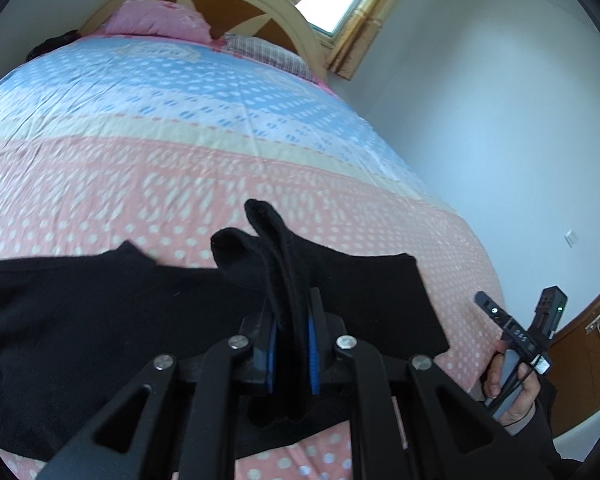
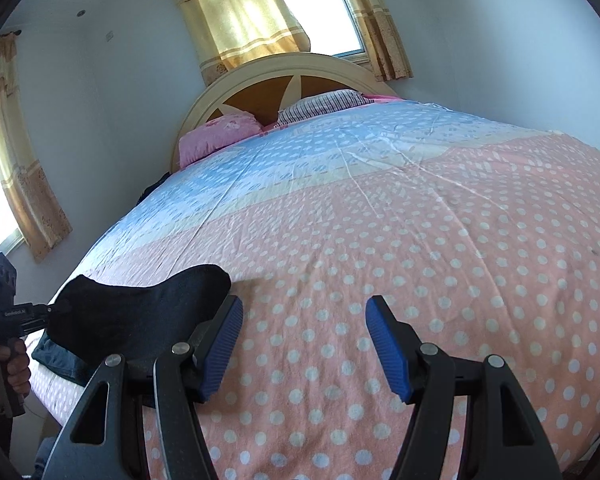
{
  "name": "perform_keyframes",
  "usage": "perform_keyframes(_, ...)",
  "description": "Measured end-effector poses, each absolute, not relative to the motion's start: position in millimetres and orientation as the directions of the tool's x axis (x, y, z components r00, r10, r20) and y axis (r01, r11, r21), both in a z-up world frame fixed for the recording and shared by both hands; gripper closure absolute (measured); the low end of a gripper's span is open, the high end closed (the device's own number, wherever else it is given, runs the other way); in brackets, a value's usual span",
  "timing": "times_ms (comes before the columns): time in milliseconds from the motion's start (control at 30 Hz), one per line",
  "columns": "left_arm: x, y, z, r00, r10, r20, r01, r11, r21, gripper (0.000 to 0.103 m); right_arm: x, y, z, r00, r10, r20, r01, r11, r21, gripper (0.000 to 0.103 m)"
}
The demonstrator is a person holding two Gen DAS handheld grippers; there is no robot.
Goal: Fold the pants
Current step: 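Grasp the folded pants edge with the left gripper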
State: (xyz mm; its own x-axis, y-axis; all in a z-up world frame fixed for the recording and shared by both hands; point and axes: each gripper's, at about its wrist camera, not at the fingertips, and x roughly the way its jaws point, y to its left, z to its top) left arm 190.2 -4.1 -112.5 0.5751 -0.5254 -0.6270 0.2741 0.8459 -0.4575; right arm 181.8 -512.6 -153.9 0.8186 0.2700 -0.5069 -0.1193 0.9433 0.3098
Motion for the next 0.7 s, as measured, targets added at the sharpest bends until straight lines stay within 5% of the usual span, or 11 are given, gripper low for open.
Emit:
perform_keyframes(400, 192, 3, -161, 0.537, -0.496, -0.683, 0.217, 0.863, -0.456, 0.091, 155, -432, -140, 0.727, 0.52, -0.448, -0.447, 0.854, 0.265, 0.038)
perform_keyframes(533, 191, 7, -165, 0.538, -0.492, -0.684, 0.207, 0.864, -0.459, 0.09, 156, -394, -147, 0.658, 0.568, -0.494, -0.523, 0.817, 0.242, 0.038)
perform_keyframes(700, 186, 9, -166, 0.546, -0.479, -0.688, 0.212, 0.873, -0.439, 0.084, 181, -384, -179, 0.57, 0.49, -0.659, -0.473, 0.852, 0.224, 0.038)
